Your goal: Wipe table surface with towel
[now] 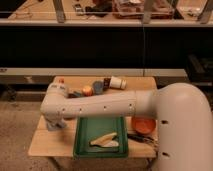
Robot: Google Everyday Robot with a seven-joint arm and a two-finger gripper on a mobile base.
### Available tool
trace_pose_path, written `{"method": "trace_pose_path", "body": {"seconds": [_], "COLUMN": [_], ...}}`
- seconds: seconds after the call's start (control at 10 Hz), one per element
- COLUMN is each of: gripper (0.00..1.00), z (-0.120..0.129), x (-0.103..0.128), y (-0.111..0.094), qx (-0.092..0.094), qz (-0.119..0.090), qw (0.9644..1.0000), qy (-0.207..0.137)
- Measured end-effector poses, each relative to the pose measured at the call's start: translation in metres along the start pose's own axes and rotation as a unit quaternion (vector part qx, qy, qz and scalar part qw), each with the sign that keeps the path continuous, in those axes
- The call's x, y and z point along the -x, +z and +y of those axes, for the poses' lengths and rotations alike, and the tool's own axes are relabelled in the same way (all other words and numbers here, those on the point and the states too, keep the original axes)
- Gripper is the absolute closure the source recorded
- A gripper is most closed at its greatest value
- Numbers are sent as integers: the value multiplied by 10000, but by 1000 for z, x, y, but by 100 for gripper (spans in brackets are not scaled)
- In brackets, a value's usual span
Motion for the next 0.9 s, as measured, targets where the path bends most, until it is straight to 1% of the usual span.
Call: {"method": "trace_pose_path", "body": {"seconds": [0.1,0.2,0.3,0.5,0.7,0.8,0.9], "gripper": [100,100,100,100,100,100,100], "z": [-8,-12,-11,-10,-12,-16,-18], "x": [-4,-5,-4,4,16,22,24], "y": [13,28,32,45,66,79,85], "qx": [-17,-125,-197,-542,-750,-865,-908], "qz": [-13,-73,-119,-346,-605,-747,-802], "qw": [9998,9996,9995,9979,9953,9934,9926], "qy": [-176,-236,-214,-107,-55,-50,-43]}}
